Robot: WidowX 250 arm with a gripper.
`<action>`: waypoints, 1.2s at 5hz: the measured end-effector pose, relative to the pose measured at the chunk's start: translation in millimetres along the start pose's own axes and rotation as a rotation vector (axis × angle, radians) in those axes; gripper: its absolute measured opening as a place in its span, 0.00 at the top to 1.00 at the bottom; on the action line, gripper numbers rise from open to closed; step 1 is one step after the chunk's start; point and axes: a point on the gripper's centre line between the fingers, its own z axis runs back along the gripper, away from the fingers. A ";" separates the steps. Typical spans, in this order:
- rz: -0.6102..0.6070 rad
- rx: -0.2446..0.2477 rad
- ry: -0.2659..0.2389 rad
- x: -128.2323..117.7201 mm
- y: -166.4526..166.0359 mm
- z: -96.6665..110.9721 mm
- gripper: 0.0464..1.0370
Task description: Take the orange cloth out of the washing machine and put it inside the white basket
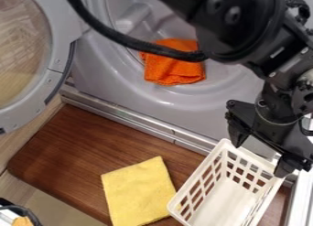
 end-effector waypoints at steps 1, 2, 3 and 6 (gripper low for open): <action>0.002 0.009 0.027 -6.3 0.9 -6.3 0.04; 0.046 0.052 0.045 -11.8 19.7 -5.0 0.04; 0.094 0.075 0.039 -15.0 34.7 2.0 0.04; 0.250 0.133 0.000 -13.1 109.1 18.1 0.04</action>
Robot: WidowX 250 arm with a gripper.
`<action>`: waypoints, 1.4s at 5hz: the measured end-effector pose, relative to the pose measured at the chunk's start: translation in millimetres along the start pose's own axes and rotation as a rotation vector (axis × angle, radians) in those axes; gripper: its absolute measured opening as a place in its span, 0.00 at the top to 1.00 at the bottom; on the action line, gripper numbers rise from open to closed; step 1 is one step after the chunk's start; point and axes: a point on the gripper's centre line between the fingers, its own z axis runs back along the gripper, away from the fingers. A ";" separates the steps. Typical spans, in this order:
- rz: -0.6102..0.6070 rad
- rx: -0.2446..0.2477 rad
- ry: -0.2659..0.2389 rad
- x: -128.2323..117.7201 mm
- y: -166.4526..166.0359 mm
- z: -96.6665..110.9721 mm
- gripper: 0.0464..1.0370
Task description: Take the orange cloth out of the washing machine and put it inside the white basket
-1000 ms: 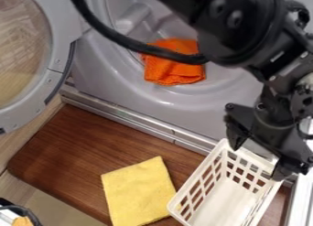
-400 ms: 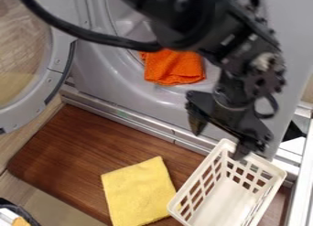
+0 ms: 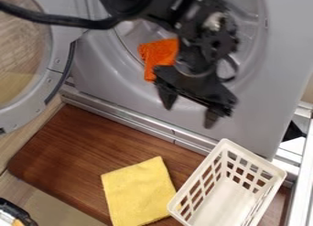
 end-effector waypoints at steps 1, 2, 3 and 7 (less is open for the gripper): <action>0.047 -0.006 -0.024 13.9 24.6 -1.6 0.04; 0.076 -0.026 -0.042 30.9 40.5 -13.6 0.04; 0.089 -0.040 -0.051 43.6 51.2 -25.7 0.04; 0.121 -0.081 -0.050 83.6 89.0 -77.0 0.09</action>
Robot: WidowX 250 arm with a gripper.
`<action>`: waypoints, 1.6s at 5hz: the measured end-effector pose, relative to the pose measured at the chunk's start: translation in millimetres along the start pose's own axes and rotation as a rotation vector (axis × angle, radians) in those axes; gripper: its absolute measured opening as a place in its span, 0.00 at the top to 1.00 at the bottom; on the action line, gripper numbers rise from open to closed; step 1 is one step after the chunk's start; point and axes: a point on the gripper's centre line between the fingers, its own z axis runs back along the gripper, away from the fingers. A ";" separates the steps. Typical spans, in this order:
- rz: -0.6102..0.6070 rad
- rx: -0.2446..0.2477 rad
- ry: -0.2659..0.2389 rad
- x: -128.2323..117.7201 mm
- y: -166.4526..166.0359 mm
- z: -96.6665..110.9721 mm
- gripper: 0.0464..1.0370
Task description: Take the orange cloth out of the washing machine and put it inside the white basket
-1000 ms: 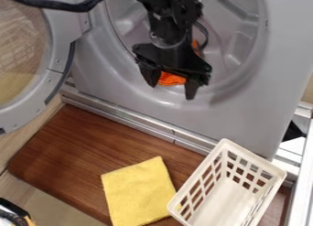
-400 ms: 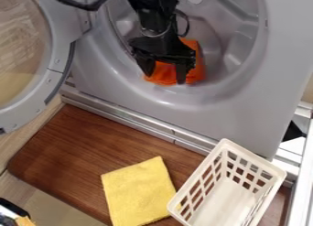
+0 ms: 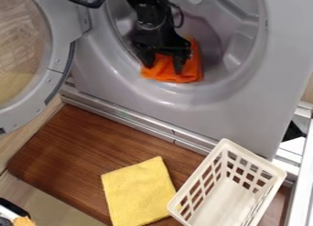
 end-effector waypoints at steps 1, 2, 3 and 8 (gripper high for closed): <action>0.022 0.047 0.015 -1.6 6.7 -5.6 0.39; 0.017 0.064 0.025 -2.7 5.9 -5.9 0.70; -0.002 0.072 0.048 -6.5 -3.5 -6.8 0.91; -0.054 0.146 0.039 -20.2 -62.2 46.5 0.99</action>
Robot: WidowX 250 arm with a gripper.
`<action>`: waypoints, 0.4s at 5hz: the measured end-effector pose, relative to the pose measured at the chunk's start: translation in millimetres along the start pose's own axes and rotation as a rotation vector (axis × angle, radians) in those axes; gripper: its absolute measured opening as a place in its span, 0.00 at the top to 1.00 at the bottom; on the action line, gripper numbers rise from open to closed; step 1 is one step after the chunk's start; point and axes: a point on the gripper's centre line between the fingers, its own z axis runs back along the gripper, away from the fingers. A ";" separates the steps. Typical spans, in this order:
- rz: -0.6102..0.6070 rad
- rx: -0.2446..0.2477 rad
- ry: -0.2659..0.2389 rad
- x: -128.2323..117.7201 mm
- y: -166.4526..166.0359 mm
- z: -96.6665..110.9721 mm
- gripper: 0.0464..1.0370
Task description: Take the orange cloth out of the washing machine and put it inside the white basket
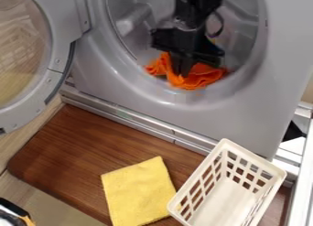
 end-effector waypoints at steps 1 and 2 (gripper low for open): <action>-0.001 0.002 -0.026 -15.9 -26.2 22.9 0.99; -0.036 -0.032 -0.011 -33.1 -55.3 27.2 0.99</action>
